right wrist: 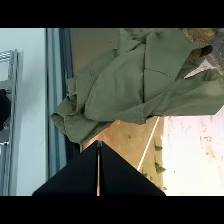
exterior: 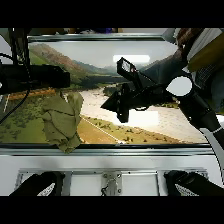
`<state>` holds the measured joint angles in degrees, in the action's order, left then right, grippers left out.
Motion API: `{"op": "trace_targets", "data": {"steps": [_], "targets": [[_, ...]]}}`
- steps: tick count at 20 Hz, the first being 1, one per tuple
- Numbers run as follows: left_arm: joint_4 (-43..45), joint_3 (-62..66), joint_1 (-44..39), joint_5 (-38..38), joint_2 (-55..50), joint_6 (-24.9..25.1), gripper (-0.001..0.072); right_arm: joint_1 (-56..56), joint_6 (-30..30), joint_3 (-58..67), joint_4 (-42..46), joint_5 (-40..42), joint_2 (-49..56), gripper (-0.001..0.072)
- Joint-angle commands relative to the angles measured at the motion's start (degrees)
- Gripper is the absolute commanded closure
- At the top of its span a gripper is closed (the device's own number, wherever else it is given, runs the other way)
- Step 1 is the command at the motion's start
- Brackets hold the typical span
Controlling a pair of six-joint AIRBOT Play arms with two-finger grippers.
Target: Fold the clothes and pants, and hang the long-sleeved shirts on hangers.
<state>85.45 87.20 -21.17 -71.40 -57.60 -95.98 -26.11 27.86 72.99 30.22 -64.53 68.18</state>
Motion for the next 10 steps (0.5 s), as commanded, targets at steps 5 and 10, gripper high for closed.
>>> {"op": "trace_targets", "data": {"steps": [5, 10], "targets": [[0.02, 0.0, -0.02, 0.0, -0.04, 0.0, 0.069, -0.04, 0.02, -0.02, 0.0, -0.02, 0.04, 0.0694], [0.07, 0.0, -0.02, 0.87, -0.04, 0.0, 0.069, -0.04, 0.0, -0.02, 0.0, -0.02, 0.04, 0.0694]]}}
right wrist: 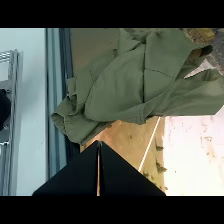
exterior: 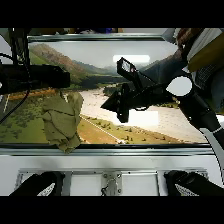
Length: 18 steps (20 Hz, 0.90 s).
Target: Fold the clothes and pants, and hang the long-sleeved shirts on hangers.
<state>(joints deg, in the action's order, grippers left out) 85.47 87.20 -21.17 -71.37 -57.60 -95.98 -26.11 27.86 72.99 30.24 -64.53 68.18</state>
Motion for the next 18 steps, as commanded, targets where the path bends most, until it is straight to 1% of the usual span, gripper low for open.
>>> {"op": "trace_targets", "data": {"steps": [1, 2, 4, 8, 10, 12, 16, 17, 18], "targets": [[0.02, -0.02, -0.02, 3.32, -0.11, -0.02, 0.069, -0.04, 0.0, -0.02, -0.02, -0.02, 0.04, 0.0695], [-0.02, 0.0, -0.02, 5.09, -0.15, -0.04, 0.069, -0.04, 0.02, -0.02, -0.02, -0.02, 0.04, 0.0695], [0.44, 0.0, -0.02, 5.97, -0.15, 0.2, 0.069, -0.04, 0.0, -0.02, -0.02, -0.02, 0.04, 0.0695], [9.29, 0.0, 0.02, 6.82, -0.22, 0.2, 0.069, -0.04, 0.02, -0.02, -0.02, 0.0, 0.07, 0.0694], [12.59, -0.02, 0.02, 5.25, -0.37, 0.24, 0.069, -0.04, 0.0, -0.02, -0.02, -0.02, 0.04, 0.0694], [15.52, -0.02, 1.03, 1.16, -1.64, 0.24, 0.069, -0.04, 0.02, -0.02, 0.0, -0.02, 0.04, 0.0694], [15.26, -0.02, 8.04, -10.8, -7.43, 1.07, 0.0683, -0.04, 0.02, -0.02, -0.02, -0.02, 0.07, 0.0694], [15.28, -0.02, 10.23, -12.63, -9.31, 1.07, 0.0435, -0.04, 0.0, -0.02, -0.02, -0.02, 0.07, 0.0695], [15.17, -0.17, 12.66, -13.42, -11.45, 0.66, -0.0013, -0.04, 0.0, -0.02, -0.02, -0.02, 0.04, 0.0694]]}}
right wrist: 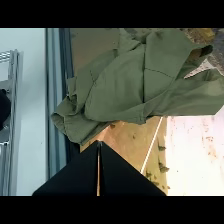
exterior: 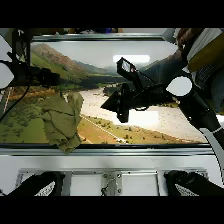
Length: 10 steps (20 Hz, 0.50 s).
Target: Fold the clothes and pants, and hang the long-sleeved shirts on hangers.
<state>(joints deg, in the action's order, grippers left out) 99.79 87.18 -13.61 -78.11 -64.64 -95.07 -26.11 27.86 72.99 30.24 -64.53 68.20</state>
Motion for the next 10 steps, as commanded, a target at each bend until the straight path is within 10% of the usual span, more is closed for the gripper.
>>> {"op": "trace_targets", "data": {"steps": [1, 10], "targets": [[0.57, -0.85, 7.65, -7.19, -6.19, -0.28, 0.0005, -0.04, 0.02, -0.02, -0.02, 0.0, 0.02, 0.0695], [-15.04, -32.94, 22.93, 17.27, -9.86, -4.61, 0.0005, -0.04, 0.0, -0.02, -0.02, 0.0, 0.02, 0.0695]]}}
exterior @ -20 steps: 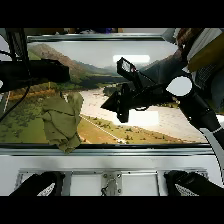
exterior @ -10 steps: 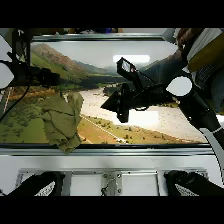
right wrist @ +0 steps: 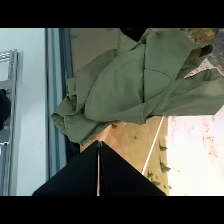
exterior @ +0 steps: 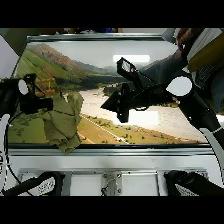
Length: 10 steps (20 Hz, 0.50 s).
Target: Fold the clothes and pants, and hang the long-sleeved shirts on hangers.
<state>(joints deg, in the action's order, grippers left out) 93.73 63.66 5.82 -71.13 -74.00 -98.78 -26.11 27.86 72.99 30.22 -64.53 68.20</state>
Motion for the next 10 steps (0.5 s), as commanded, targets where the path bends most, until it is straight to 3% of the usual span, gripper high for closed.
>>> {"op": "trace_targets", "data": {"steps": [1, 5, 9, 10], "targets": [[-11.78, -11.69, 3.8, 13.18, -0.55, -0.9, 0.0005, -0.04, 0.0, -0.02, 0.0, 0.0, 0.02, 0.0694], [-15.74, -16.06, 2.27, 19.34, -0.55, -0.87, 0.0006, -0.04, 0.0, -0.02, 0.0, 0.0, 0.04, 0.0695], [-15.82, -15.28, -0.98, 20.92, -0.55, -1.46, 0.0037, -0.04, 0.02, -0.02, -0.37, 0.0, 0.02, 0.0694], [-15.8, -14.62, -1.77, 20.81, -0.55, -2.19, 0.0221, -0.04, 0.02, -0.02, -0.7, -0.02, 0.02, 0.0694]]}}
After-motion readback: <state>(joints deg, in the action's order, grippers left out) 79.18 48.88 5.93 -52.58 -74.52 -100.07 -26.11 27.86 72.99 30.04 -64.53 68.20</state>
